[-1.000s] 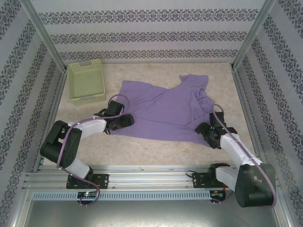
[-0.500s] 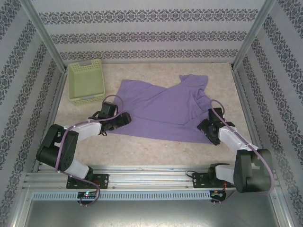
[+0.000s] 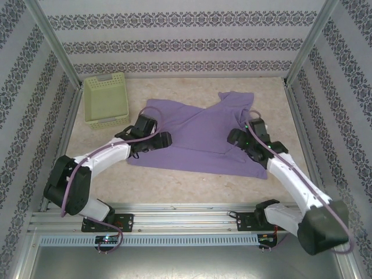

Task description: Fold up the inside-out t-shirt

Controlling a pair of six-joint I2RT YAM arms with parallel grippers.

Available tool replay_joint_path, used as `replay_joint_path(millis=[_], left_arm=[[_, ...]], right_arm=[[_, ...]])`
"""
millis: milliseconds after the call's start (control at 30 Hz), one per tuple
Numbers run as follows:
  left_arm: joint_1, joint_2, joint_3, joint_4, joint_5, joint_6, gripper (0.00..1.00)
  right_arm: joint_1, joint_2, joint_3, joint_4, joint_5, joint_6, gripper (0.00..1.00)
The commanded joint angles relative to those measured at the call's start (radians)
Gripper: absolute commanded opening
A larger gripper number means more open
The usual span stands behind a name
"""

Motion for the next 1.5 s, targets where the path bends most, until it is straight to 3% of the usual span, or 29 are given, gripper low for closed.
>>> replay_joint_path(millis=[0,167,367,600,833,933,1133,1267,1467], left_arm=[[-0.005,0.097,0.035,-0.009,-0.016,0.026,0.82],[0.013,0.198,0.049,-0.026,-0.048,0.032,0.83],[0.008,0.169,-0.092,0.032,-0.026,-0.027,0.83],[-0.045,0.019,-0.339,0.082,-0.055,-0.132,0.83],[-0.190,-0.162,-0.504,0.102,-0.093,-0.283,0.83],[-0.193,-0.247,-0.469,0.035,-0.109,-0.273,0.83],[-0.156,-0.387,-0.277,-0.069,-0.297,-0.146,0.86],[-0.057,-0.287,-0.120,-0.051,-0.286,-0.056,0.87],[0.065,0.027,0.083,0.028,-0.148,-0.026,0.87]], right_arm=[[0.088,0.168,0.057,0.037,-0.017,0.000,0.98],[0.175,0.391,0.156,0.032,-0.032,0.021,0.98],[0.229,0.495,0.156,0.037,-0.034,0.057,0.98],[0.247,0.457,0.043,0.036,-0.020,0.109,0.98],[0.296,0.263,-0.118,0.000,0.034,0.201,0.98],[0.296,0.174,-0.126,-0.030,0.046,0.183,0.98],[0.225,0.098,0.037,-0.115,0.126,0.068,0.98],[0.110,0.139,0.143,-0.069,0.064,0.008,0.98],[-0.020,0.344,0.331,-0.061,-0.056,-0.035,0.98]])
